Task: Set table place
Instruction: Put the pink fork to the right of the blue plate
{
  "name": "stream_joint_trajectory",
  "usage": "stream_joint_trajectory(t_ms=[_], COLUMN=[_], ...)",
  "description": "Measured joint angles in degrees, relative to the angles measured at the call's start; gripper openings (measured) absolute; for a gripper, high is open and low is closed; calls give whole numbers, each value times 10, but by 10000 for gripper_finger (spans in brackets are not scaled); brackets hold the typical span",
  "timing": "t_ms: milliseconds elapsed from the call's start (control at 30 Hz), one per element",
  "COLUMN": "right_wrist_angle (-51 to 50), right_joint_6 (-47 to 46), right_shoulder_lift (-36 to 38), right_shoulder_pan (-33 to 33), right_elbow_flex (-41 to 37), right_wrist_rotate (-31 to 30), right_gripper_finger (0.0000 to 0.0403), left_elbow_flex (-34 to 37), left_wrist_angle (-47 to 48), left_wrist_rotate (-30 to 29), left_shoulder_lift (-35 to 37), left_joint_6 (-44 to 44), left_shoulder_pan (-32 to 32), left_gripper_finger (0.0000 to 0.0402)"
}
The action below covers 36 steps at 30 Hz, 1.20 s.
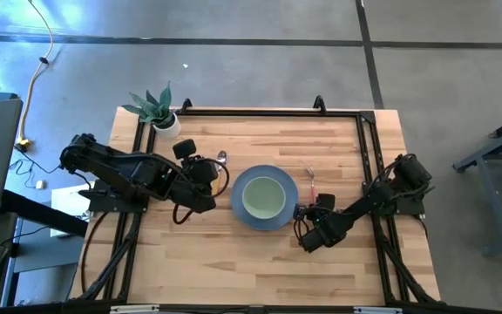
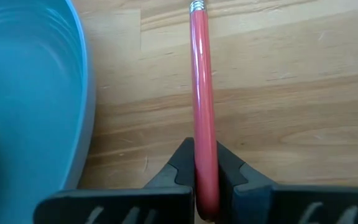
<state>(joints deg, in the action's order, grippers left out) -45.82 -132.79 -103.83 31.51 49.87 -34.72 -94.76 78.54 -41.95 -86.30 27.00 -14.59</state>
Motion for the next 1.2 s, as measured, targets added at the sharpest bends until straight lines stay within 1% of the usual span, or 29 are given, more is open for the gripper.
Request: stream_joint_trajectory(t_ms=[200,900,1000,1200], right_wrist_angle=[11,8,13,22], right_joint_6=[1,7,9,13], right_shoulder_lift=[-14,-15,-15,-11], right_shoulder_pan=[1,0,0,0], right_elbow_flex=[0,-1,-1,-2], right_wrist_rotate=[-9,-4,-6,-13], right_gripper_finger=[0,1,13,62], left_elbow_flex=[0,0,0,0], left_wrist_angle=[-1,-3,-5,-5], left_wrist_rotate=[0,3,3,4], left_shoulder_lift=[0,0,0,0], left_joint_6=[0,-11,-11,-16], left_shoulder_pan=[0,0,0,0], left_gripper_finger=[129,129,129,129])
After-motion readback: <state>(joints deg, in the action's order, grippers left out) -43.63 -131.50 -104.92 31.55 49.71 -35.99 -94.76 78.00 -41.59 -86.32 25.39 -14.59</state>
